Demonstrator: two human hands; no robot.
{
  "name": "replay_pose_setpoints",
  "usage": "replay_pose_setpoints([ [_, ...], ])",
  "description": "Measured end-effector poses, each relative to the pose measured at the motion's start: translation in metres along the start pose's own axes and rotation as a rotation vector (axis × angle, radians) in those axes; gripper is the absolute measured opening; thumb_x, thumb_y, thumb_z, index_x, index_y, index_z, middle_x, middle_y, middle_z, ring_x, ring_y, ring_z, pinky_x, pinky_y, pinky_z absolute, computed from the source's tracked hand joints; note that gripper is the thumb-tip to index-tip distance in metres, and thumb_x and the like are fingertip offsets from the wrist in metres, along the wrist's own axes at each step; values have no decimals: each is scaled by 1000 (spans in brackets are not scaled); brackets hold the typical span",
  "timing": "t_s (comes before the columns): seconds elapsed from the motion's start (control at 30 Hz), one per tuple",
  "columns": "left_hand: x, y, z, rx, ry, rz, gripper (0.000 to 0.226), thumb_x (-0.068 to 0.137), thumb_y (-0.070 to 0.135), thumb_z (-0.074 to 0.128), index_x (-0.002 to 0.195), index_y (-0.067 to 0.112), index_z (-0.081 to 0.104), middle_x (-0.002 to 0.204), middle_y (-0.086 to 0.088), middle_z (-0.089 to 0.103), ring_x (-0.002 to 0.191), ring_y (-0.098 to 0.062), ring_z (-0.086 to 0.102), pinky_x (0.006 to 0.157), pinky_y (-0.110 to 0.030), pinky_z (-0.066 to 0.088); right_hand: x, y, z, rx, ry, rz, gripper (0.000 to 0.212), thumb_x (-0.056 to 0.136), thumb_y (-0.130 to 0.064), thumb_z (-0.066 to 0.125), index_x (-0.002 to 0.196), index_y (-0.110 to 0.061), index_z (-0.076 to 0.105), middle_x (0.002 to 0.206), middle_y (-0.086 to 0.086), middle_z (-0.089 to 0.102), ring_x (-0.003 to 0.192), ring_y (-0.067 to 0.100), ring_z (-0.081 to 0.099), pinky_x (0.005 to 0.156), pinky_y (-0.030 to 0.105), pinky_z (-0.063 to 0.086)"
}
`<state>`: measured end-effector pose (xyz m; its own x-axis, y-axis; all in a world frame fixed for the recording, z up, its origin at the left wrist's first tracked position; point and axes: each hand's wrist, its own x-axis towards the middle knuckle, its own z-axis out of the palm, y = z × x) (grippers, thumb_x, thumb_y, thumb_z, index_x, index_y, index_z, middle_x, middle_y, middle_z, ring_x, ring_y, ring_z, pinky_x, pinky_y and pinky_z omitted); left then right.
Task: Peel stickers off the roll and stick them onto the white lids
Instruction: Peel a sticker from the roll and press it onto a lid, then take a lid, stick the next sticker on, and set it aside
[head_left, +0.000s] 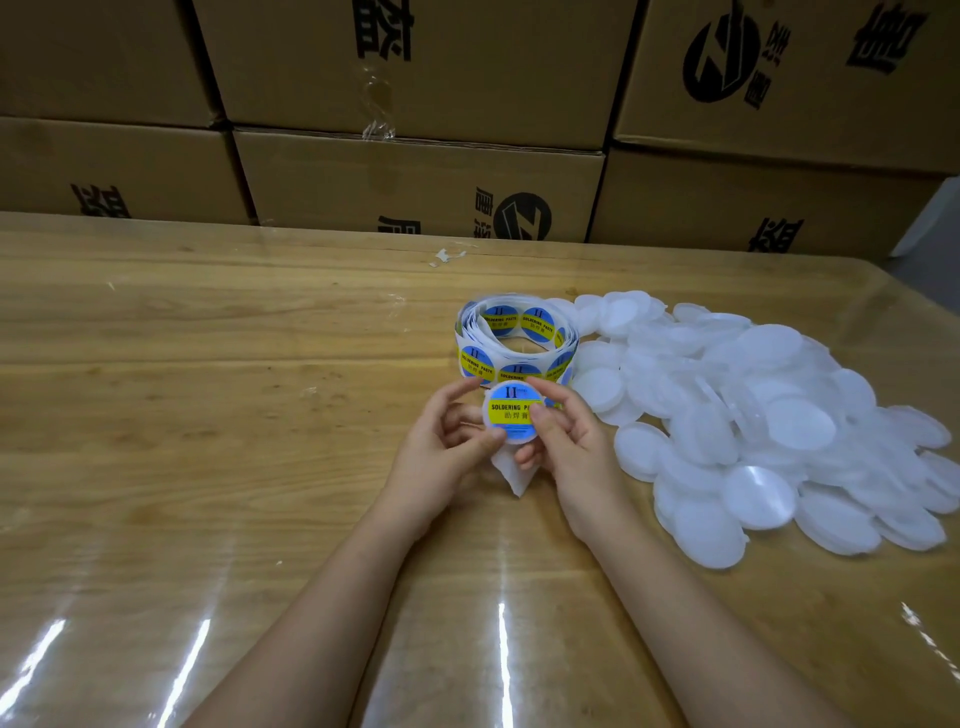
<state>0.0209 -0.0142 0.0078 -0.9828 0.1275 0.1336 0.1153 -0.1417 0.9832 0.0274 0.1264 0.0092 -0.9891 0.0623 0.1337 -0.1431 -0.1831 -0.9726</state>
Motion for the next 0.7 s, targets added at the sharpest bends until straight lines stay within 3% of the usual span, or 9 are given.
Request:
replay_pose_setpoints([
  [0.1, 4, 7, -6, 4, 17, -7, 41, 82, -8, 63, 121, 5, 56, 83, -4, 67, 75, -11, 62, 75, -21, 51, -1, -1, 2, -4, -26, -3, 26, 97, -7, 49, 118, -21, 55, 72, 2, 67, 54, 9, 59, 55, 20, 51],
  [0.23, 16, 18, -42, 19, 268, 0, 33, 83, -3, 64, 112, 11, 61, 77, 3, 69, 69, -2, 64, 66, -13, 49, -2, -1, 4, -24, 5, -5, 30, 97, -7, 49, 125, -18, 50, 90, 5, 68, 58, 11, 61, 58, 22, 52],
  [0.37, 24, 12, -88, 410, 518, -53, 32, 85, 3, 63, 115, 13, 60, 85, -2, 66, 60, 3, 58, 53, -12, 44, 0, -1, 1, -9, 61, 10, 20, 98, -4, 45, 112, -13, 57, 84, 4, 65, 58, 12, 60, 58, 21, 51],
  [0.43, 25, 6, -99, 642, 551, -107, 31, 85, 10, 62, 115, 16, 61, 91, -2, 67, 70, -8, 59, 60, -23, 44, 0, 0, 1, -7, 70, 12, 20, 98, -2, 45, 104, -15, 59, 82, 5, 64, 57, 11, 60, 57, 21, 51],
  [0.57, 23, -3, -103, 1027, 580, -135, 35, 83, 21, 64, 117, 14, 61, 112, -12, 59, 102, -33, 56, 89, -42, 44, 1, 2, 1, -10, 90, 3, 18, 97, -1, 46, 100, -14, 59, 77, 4, 64, 55, 12, 59, 55, 22, 51],
  [0.63, 20, -2, -99, 1203, 581, -26, 31, 82, 19, 66, 112, 13, 65, 114, -14, 56, 102, -38, 52, 84, -44, 39, 1, 3, 0, -10, 99, 0, 18, 97, -1, 47, 98, -14, 60, 73, 0, 65, 55, 12, 58, 54, 22, 50],
  [0.7, 18, -1, -94, 1353, 467, 164, 19, 81, 17, 68, 99, 15, 71, 109, -9, 62, 95, -37, 53, 75, -41, 36, 2, 4, 0, -18, 100, -2, 18, 97, -1, 46, 97, -13, 60, 71, -2, 65, 55, 12, 58, 54, 22, 50],
])
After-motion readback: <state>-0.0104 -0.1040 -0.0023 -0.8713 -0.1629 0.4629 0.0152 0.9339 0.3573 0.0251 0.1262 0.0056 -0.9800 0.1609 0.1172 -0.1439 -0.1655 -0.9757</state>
